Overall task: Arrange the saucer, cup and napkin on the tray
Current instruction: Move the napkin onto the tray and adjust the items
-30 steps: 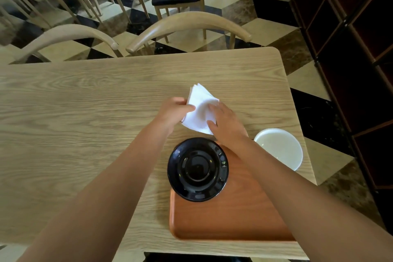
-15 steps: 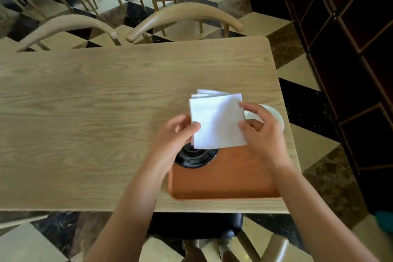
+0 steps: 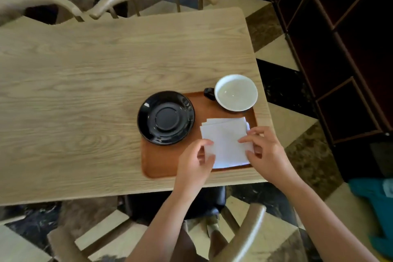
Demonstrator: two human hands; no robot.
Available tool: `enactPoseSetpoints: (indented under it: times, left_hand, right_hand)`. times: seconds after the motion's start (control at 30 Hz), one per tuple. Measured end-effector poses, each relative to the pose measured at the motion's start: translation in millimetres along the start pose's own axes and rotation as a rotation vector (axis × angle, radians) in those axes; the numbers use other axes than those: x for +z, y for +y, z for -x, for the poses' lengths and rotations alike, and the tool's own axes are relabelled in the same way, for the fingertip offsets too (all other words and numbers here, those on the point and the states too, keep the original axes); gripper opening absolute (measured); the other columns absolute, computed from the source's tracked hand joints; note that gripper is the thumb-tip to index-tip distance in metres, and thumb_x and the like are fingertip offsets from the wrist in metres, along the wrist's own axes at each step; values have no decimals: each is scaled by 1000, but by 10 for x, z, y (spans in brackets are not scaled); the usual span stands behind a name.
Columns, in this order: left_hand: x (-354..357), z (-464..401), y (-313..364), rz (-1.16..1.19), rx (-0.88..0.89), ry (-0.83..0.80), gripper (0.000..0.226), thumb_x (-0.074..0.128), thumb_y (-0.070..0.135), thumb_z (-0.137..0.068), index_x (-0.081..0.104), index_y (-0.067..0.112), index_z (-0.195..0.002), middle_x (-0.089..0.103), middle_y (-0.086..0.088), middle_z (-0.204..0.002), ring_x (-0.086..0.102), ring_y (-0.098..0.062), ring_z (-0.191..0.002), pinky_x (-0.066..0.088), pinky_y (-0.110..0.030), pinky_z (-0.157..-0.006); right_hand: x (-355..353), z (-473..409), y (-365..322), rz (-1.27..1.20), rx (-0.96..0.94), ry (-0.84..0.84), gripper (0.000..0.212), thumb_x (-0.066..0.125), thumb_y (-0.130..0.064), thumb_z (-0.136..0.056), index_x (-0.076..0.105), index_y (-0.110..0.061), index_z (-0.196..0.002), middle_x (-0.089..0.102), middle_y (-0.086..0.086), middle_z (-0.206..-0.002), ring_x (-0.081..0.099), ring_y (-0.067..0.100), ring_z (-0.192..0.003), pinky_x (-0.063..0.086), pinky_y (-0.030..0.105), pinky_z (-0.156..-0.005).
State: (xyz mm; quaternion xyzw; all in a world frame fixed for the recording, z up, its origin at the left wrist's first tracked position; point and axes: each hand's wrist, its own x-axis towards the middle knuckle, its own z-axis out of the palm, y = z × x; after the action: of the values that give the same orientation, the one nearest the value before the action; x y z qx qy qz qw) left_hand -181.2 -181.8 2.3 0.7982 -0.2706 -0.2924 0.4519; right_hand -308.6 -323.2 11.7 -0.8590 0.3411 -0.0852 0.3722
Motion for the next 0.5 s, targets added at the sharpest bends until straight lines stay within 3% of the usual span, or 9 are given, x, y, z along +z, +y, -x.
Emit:
enactPoseSetpoints:
  times: [0.1,0.2,0.3,0.4,0.5]
  left_hand:
    - [109,-16,-58,-105,26,-22,31,64,6,-77,63,19,-105,63,10,-102,62,-10,-92,53,-27,-80]
    - [165,-30,-90,-184,99,-1,32,66,4,-77,64,14,-108,65,3,-104,62,-15,-93,54,-32,-82]
    - [185,-61,-111,-252,135,-6,33,66,5,-78,63,14,-110,64,-3,-103,58,-14,-84,52,-30,-80]
    - [175,-75,-114,-335,137,-34,33,65,9,-79,62,17,-111,61,0,-101,50,-10,-77,48,-21,-73]
    - [146,-12,-115,-532,208,-15,32,67,12,-77,65,19,-107,59,-3,-102,54,-19,-94,51,-24,-68]
  right_hand:
    - [60,-2,122,56,6,-29,33,62,5,-80,65,-13,-108,43,7,-123,45,18,-115,47,30,-94]
    - [106,-8,174,103,0,-32,35,61,6,-81,63,-11,-111,43,10,-126,42,14,-113,43,23,-89]
    - [129,-7,171,175,-49,-5,35,64,9,-77,64,-5,-109,48,18,-121,55,27,-99,50,29,-77]
    - [134,26,168,246,-142,-3,36,68,12,-71,66,-2,-104,53,23,-112,61,29,-79,55,33,-65]
    - [133,76,207,322,-188,12,34,74,8,-67,67,-2,-98,58,21,-100,61,30,-69,56,34,-53]
